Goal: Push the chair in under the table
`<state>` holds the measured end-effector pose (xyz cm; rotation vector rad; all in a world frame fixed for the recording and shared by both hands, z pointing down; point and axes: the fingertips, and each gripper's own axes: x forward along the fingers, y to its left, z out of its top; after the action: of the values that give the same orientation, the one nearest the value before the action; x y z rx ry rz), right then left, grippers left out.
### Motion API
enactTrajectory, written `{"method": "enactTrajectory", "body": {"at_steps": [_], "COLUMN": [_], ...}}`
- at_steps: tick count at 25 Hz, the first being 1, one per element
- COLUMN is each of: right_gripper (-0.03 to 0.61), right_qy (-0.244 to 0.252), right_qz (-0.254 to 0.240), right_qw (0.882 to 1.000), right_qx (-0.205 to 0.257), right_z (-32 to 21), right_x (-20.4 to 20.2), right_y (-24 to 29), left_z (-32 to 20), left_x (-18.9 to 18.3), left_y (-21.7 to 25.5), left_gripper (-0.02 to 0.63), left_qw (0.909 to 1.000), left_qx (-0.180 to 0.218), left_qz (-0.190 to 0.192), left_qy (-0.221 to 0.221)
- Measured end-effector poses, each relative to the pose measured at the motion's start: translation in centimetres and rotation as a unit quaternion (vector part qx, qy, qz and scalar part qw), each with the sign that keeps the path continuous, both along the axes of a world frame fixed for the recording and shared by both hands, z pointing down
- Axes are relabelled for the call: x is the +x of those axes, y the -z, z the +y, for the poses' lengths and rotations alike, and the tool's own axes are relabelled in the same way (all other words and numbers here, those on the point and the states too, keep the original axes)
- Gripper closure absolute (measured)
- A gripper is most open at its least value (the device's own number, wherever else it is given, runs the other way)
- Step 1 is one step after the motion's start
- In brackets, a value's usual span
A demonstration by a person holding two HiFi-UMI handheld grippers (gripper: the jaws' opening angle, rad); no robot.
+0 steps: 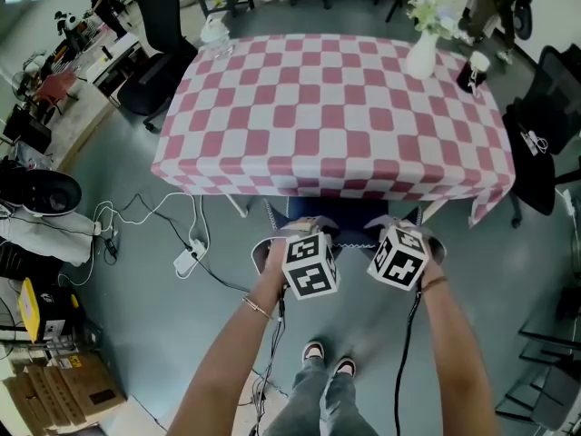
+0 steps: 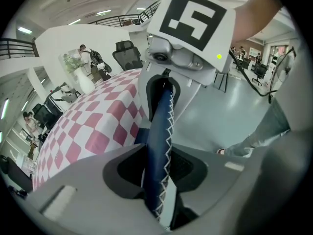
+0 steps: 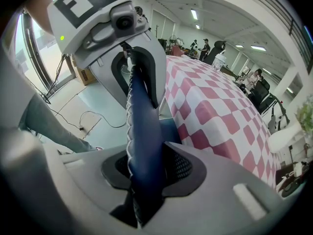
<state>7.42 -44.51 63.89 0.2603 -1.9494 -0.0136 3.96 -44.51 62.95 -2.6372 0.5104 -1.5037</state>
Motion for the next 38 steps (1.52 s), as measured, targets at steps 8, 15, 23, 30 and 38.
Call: {"method": "enactTrajectory", "body": {"at_steps": [8,15,23,30,38], "right_gripper": [0.456,0.453,0.434,0.403,0.396], "right_qy": [0.013,0.013,0.023,0.016,0.011], "right_qz": [-0.003,-0.002,-0.003,-0.016,-0.030], "right_qw": [1.000,1.000,0.999,1.000,0.999], "right_qx": [-0.007,-0.028,-0.025,-0.015,0.003], "right_z": [0.4,0.8,1.1,1.1,1.2], "right_x": [-0.1,-0.3,-0.3,-0.2,0.6], "right_y": [0.0,-0.2,-0.1,1.0,3.8], "left_z": [0.5,0.7,1.0,0.9,1.5], "left_x": [0.1,-0.1,0.1,0.1,-0.2], "left_y": [-0.3,-0.4,0.2,2.0,4.1], "left_gripper": [0.503,0.482,0.424,0.413,0.407], "left_qw": [0.9997,0.9999,0.9999,0.9998,0.9996], "left_qx": [-0.020,-0.003,0.002,0.011,0.020], "left_qz": [0.001,-0.005,0.008,0.018,0.016], "left_qy": [-0.011,-0.013,-0.007,0.000,0.008]}}
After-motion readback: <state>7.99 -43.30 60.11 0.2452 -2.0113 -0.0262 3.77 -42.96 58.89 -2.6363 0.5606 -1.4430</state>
